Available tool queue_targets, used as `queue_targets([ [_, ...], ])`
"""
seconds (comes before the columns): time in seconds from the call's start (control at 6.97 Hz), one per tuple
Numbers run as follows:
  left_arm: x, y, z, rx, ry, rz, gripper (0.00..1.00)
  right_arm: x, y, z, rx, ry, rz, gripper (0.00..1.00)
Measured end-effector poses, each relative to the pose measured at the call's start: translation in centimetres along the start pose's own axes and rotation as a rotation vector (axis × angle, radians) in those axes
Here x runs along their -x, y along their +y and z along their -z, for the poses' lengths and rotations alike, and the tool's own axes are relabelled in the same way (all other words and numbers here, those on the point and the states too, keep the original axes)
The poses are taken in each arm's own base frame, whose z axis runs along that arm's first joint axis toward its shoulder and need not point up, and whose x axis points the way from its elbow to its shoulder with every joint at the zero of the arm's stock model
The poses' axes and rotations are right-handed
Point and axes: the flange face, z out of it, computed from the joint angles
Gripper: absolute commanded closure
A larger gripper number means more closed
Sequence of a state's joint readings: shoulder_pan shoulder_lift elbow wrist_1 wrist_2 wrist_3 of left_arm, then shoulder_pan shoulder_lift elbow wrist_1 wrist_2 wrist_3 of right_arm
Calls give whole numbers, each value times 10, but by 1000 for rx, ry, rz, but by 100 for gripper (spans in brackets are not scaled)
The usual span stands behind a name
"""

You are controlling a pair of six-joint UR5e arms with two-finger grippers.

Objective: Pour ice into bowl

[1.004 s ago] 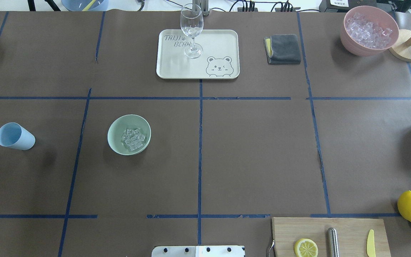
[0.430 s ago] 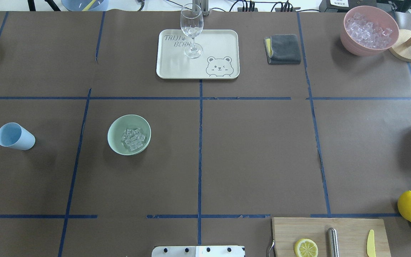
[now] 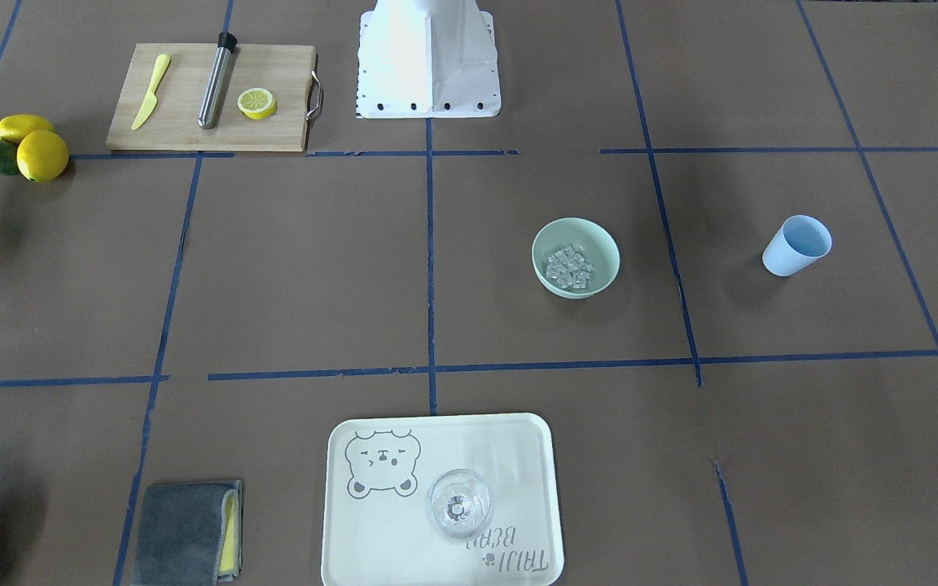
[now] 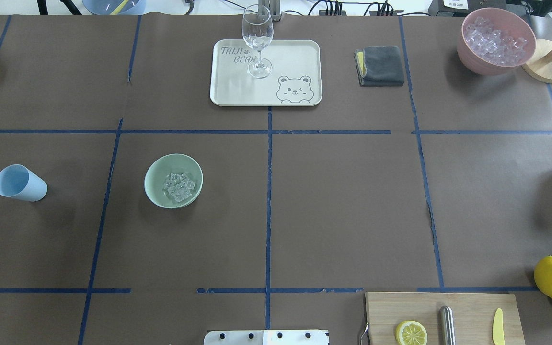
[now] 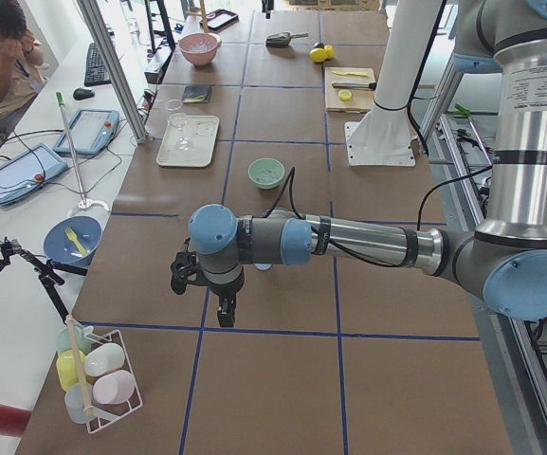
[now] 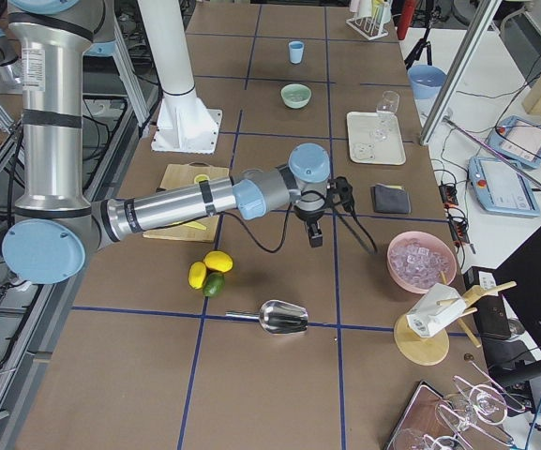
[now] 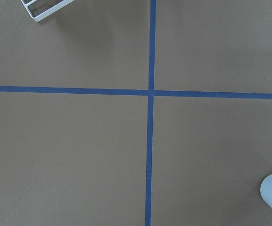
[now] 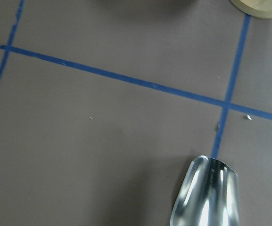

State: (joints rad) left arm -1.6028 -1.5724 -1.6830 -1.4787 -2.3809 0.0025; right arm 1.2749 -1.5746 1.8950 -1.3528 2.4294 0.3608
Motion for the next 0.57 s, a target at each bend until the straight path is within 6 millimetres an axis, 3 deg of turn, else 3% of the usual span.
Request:
queue_targets([
  [0.14, 2, -1, -3, -20, 0, -24, 0, 74, -25, -26, -6, -44, -56, 0],
  [0.29, 3, -1, -5, -29, 0, -39, 0, 162, -42, -57, -13, -73, -104, 0],
  [0.57, 3, -1, -6, -35, 0, -50, 0, 341, -37, -136, -53, -92, -158, 0],
])
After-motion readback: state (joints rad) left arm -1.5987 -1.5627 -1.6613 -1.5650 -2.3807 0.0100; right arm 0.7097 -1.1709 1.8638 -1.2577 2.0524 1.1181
